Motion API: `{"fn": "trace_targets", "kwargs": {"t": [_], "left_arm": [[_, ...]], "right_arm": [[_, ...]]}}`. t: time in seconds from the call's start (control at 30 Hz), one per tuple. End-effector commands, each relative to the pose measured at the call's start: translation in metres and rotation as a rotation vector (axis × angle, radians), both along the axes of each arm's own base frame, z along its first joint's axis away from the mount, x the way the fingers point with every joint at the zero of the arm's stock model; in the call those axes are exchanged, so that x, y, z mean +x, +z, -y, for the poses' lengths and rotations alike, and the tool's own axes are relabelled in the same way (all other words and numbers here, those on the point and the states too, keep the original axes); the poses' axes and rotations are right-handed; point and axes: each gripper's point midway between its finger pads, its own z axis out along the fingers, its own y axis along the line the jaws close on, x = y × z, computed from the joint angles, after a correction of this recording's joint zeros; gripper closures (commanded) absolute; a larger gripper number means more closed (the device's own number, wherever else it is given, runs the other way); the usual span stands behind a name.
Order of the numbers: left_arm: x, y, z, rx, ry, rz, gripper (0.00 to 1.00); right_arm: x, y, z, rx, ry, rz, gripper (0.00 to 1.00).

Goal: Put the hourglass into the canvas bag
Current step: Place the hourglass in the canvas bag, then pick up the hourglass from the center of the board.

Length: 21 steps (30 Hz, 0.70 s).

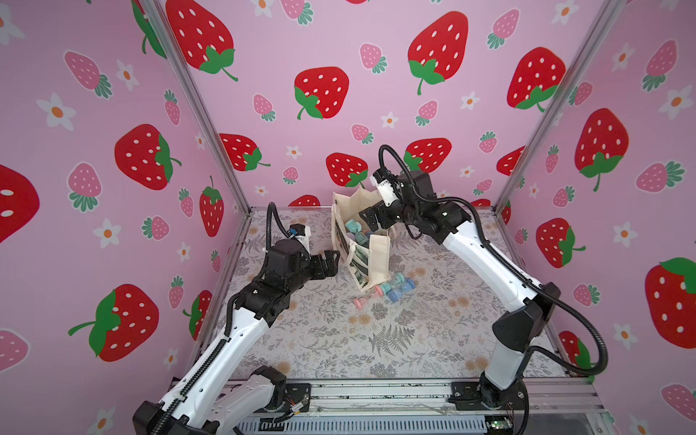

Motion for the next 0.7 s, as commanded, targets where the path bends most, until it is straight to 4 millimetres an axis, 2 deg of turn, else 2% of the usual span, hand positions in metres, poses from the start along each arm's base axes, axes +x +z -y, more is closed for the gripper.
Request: {"fn": "trace_targets", "kwargs": {"t": [0.0, 0.17, 0.37, 0.67], "left_arm": [[-0.008, -0.006, 0.008, -0.014, -0.051, 0.002, 0.01], [-0.018, -0.031, 0.021, 0.008, -0.107, -0.032, 0.00], [-0.036, -0.069, 0.038, 0.038, -0.182, -0.061, 0.00], [-0.060, -0.123, 0.059, 0.124, -0.275, -0.091, 0.02]], "right_arm": [[-0.021, 0.017, 0.011, 0.047, 0.025, 0.030, 0.01], [-0.053, 0.004, 0.034, 0.064, 0.047, 0.014, 0.01], [-0.078, -0.028, 0.070, 0.071, -0.015, -0.018, 0.01], [-0.114, -0.100, 0.087, 0.049, 0.019, -0.160, 0.01]]}}
